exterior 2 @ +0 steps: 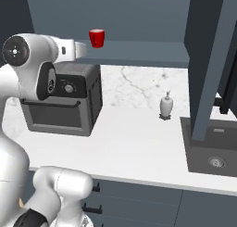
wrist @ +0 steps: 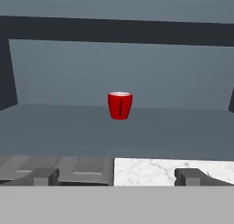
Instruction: Gather all objects into one cabinet and sort the glasses and bowls to opposite sides.
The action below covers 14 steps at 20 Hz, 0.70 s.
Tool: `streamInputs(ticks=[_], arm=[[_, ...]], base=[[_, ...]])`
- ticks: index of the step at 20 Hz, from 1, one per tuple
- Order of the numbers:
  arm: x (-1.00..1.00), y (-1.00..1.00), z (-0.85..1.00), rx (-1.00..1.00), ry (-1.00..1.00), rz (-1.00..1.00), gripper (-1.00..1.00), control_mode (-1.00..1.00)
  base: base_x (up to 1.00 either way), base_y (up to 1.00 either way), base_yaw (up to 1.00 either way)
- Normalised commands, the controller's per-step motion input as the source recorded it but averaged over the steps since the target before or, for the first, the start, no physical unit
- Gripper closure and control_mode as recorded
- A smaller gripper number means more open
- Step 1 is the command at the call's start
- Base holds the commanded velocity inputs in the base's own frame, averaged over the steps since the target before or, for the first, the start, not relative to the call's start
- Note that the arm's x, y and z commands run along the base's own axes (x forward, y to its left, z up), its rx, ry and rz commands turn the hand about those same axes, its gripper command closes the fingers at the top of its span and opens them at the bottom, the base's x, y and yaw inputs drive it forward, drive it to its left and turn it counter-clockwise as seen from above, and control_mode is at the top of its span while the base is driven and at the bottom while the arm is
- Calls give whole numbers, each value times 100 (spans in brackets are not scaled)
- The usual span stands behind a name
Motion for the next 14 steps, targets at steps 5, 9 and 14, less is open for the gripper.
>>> streamInputs(ticks=[5, 9, 14], arm=[[51, 0, 0, 0, 6, 0, -100, -100], [52, 0, 0, 0, 6, 0, -100, -100], [57, 0, 0, 0, 7, 0, -100, -100]], base=[[0, 0, 0], [0, 0, 0], [0, 0, 0]])
